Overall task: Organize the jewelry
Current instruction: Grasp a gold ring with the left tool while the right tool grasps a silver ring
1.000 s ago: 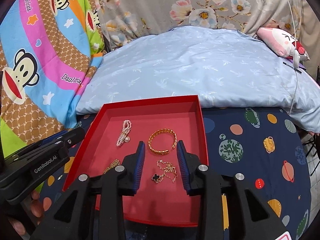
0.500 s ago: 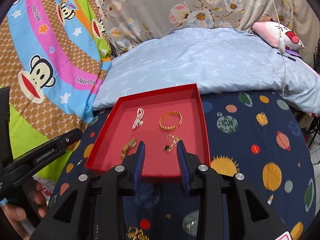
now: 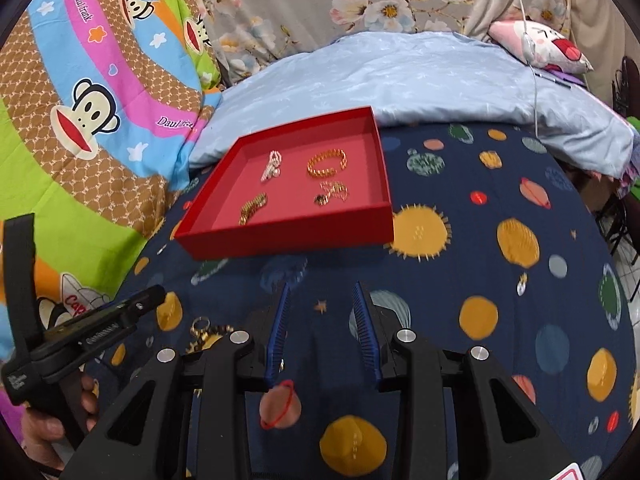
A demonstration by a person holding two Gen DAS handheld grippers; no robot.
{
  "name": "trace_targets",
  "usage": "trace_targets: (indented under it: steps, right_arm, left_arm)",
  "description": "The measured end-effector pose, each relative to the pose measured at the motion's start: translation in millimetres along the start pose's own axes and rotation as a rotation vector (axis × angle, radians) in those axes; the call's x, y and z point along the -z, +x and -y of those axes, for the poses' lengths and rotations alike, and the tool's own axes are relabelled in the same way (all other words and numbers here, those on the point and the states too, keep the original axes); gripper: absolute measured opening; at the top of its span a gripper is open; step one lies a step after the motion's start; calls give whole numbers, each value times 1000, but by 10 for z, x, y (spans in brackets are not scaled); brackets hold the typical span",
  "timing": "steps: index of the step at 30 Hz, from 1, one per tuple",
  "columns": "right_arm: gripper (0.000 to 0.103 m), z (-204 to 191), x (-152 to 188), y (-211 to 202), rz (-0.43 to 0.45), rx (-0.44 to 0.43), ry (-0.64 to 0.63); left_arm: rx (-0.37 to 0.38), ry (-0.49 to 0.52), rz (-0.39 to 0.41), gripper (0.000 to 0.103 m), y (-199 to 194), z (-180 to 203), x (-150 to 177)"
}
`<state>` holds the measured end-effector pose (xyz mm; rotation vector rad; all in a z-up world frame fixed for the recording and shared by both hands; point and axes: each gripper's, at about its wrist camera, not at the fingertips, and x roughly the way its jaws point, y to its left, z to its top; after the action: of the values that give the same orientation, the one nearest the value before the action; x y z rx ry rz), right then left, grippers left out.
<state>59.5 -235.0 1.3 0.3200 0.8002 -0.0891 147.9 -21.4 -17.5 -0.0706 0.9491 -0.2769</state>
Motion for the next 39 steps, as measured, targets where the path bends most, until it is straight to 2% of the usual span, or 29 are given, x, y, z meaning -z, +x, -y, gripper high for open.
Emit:
trace_targets:
  steps: [7,10,11,13,14,26,39]
  right_arm:
    - [32,25,217,0,-39,1,3]
    - [32,40,262,9,-46,1,7]
    - [32,43,270,13,-48,3,6]
    - [32,55,279,20,-52,5,9]
    - [32,63,284,21,-53,5,11]
    - [32,56,315,50,-61,23,-12]
    - [32,226,238,408,-102,69,11]
  left_arm:
    - [9,45,-19,39,161,143,184]
    - [15,55,-24,36,198,167,222]
    - [18,57,-26,33,212,174,233]
    - [24,61,-43,16,255,178,260]
    - [28,58,-52,14,275,173,270]
    - [55,50,-26,12,144,116,296]
    - [1,-12,49,12,-276,-191,158]
